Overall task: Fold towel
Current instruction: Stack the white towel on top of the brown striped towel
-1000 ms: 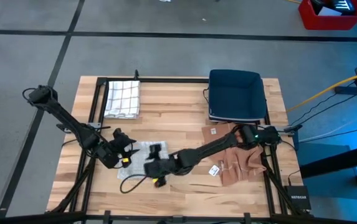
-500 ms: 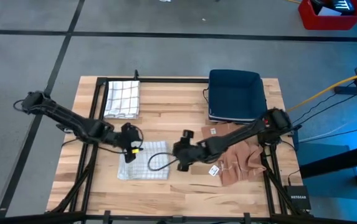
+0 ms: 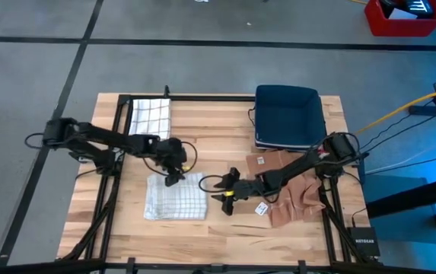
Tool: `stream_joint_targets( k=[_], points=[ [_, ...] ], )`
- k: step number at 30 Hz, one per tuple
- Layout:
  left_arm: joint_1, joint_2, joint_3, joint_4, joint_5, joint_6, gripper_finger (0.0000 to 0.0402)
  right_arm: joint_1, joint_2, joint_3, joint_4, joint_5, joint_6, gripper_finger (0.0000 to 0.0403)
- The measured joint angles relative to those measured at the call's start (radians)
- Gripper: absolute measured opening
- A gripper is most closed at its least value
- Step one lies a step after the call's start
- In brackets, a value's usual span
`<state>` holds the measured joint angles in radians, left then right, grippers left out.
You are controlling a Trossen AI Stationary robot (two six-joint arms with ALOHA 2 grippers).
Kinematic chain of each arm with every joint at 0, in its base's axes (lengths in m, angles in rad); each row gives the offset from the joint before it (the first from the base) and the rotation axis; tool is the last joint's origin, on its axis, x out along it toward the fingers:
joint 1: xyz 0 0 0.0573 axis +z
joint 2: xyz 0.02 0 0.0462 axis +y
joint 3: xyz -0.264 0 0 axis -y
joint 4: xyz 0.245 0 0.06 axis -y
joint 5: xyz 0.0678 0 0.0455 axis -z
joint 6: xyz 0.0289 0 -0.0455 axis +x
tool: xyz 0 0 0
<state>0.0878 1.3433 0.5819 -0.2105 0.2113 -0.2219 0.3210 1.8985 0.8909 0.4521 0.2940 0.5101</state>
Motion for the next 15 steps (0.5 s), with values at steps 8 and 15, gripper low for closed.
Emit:
stream_joint_targets(
  k=[8,15],
  points=[
    [0.032,0.197,0.004,0.119,0.189,0.048,0.0214,-0.018,0.143,0.027,0.086,-0.043,-0.021,0.0214],
    [0.035,0.286,0.004,0.189,0.317,0.050,0.0211,-0.078,0.218,0.105,0.097,-0.115,-0.025,0.0214]
  ],
)
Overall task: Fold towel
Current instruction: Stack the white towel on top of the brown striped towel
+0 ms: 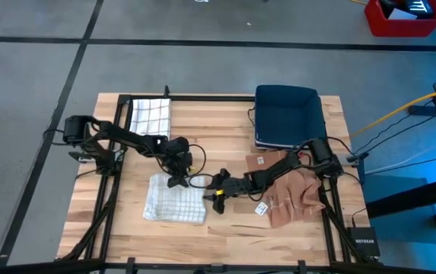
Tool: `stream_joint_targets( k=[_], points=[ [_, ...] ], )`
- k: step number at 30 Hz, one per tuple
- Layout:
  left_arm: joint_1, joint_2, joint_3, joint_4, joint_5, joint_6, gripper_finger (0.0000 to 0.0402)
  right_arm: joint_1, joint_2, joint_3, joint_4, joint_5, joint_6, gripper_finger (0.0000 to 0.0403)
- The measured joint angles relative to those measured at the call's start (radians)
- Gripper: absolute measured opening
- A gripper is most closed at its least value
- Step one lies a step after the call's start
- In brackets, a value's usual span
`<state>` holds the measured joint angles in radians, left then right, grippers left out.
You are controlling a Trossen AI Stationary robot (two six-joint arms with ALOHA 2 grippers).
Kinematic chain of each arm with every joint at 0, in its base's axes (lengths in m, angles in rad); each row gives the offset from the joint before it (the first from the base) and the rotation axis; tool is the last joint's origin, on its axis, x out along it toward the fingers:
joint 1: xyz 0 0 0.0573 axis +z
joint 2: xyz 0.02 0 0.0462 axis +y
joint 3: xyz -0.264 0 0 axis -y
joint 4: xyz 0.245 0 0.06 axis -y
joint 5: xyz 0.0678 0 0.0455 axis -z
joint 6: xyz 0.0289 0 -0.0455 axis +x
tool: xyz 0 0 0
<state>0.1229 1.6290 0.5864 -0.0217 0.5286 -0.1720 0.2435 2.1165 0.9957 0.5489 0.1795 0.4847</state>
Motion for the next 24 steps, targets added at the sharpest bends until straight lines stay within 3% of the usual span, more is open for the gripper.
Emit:
stream_joint_targets(
  k=[4,13,16,24],
  points=[
    [0.000,0.023,-0.001,0.036,0.073,0.000,0.0189,-0.030,0.002,0.004,-0.003,-0.012,-0.017,0.0214],
    [-0.001,0.030,-0.004,0.075,0.094,0.000,0.0148,-0.048,0.001,0.004,-0.017,-0.048,-0.045,0.0214],
    [-0.004,0.030,-0.004,0.091,0.146,0.022,0.0133,-0.048,0.002,0.004,-0.017,-0.048,-0.046,0.0214],
    [-0.003,0.027,-0.004,0.085,0.164,0.061,0.0018,-0.048,-0.008,0.004,-0.035,-0.056,-0.070,0.0214]
  ],
)
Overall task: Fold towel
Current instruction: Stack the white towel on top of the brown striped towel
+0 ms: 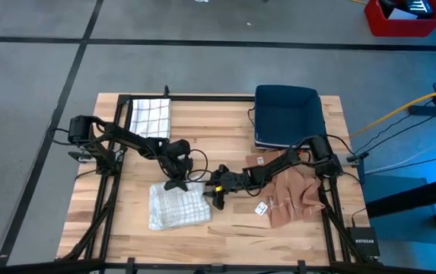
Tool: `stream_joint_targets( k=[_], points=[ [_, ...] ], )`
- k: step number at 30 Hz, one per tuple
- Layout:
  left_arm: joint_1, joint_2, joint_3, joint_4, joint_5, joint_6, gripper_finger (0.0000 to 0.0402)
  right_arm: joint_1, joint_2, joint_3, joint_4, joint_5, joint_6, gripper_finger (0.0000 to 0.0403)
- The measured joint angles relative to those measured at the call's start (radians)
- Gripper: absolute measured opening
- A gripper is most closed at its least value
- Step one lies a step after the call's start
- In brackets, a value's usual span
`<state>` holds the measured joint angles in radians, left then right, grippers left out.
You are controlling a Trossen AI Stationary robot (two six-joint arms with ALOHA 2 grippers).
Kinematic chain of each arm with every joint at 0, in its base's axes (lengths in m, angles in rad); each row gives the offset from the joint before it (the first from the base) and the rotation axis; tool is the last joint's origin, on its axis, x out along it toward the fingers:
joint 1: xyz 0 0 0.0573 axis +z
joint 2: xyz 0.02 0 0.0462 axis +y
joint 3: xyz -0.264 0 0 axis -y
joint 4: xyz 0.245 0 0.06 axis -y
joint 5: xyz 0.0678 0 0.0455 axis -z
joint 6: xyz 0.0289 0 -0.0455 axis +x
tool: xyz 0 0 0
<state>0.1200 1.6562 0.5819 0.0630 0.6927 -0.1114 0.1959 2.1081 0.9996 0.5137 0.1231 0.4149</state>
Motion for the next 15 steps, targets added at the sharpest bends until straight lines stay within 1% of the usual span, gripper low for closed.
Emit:
stream_joint_targets(
  k=[2,4,10,13,15],
  points=[
    [0.000,-0.014,0.000,-0.004,-0.030,-0.035,0.0021,-0.001,-0.031,-0.001,-0.064,0.000,-0.019,0.0214],
    [0.000,-0.038,-0.001,-0.020,-0.068,-0.066,0.0024,-0.001,-0.077,-0.004,-0.163,0.016,-0.037,0.0214],
    [0.023,-0.183,-0.003,-0.103,-0.200,-0.120,0.0017,-0.001,-0.236,-0.004,-0.466,0.127,-0.072,0.0214],
    [0.058,-0.277,-0.003,-0.165,-0.258,-0.132,0.0018,0.023,-0.282,-0.030,-0.529,0.201,-0.051,0.0214],
    [0.093,-0.337,-0.003,-0.194,-0.290,-0.140,0.0021,0.043,-0.308,-0.051,-0.523,0.239,-0.020,0.0214]
  ],
)
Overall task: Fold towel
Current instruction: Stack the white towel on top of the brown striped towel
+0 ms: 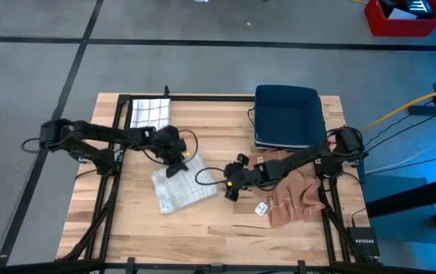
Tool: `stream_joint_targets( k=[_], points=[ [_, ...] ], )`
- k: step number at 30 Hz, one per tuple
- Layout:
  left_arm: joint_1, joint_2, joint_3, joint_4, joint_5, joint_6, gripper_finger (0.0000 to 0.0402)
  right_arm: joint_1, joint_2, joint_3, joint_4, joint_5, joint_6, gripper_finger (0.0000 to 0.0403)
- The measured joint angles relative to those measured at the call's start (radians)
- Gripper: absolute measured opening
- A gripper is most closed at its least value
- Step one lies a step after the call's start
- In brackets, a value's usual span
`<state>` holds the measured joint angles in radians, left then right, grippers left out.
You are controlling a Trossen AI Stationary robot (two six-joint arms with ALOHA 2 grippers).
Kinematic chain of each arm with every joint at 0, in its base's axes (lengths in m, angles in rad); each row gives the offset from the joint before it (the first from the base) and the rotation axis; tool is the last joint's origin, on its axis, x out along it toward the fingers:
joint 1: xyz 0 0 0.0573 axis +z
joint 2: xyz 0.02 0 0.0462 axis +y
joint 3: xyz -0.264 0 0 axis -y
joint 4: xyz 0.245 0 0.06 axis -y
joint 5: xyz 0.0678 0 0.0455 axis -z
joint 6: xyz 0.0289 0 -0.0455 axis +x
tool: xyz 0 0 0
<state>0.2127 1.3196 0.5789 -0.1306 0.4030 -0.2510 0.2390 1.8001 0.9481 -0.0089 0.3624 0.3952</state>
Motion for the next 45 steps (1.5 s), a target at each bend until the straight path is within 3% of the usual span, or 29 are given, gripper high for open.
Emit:
stream_joint_targets(
  k=[11,21,29,35,45],
  points=[
    [0.246,-0.216,0.005,-0.090,-0.114,0.006,0.0021,0.050,-0.013,-0.048,0.015,0.059,0.147,0.0214],
    [0.462,-0.260,0.005,-0.092,-0.158,0.003,0.0021,0.049,-0.007,-0.048,0.019,0.065,0.124,0.0214],
    [0.603,-0.336,0.107,-0.216,-0.160,-0.007,0.0019,0.049,0.003,-0.047,0.024,0.045,0.124,0.0214],
    [0.728,-0.353,0.157,-0.362,-0.276,0.037,0.0025,0.049,0.003,-0.047,0.066,0.031,0.123,0.0214],
    [0.820,-0.410,0.159,-0.359,-0.191,0.005,0.0026,0.050,0.003,-0.047,0.069,0.011,0.120,0.0214]
  ],
)
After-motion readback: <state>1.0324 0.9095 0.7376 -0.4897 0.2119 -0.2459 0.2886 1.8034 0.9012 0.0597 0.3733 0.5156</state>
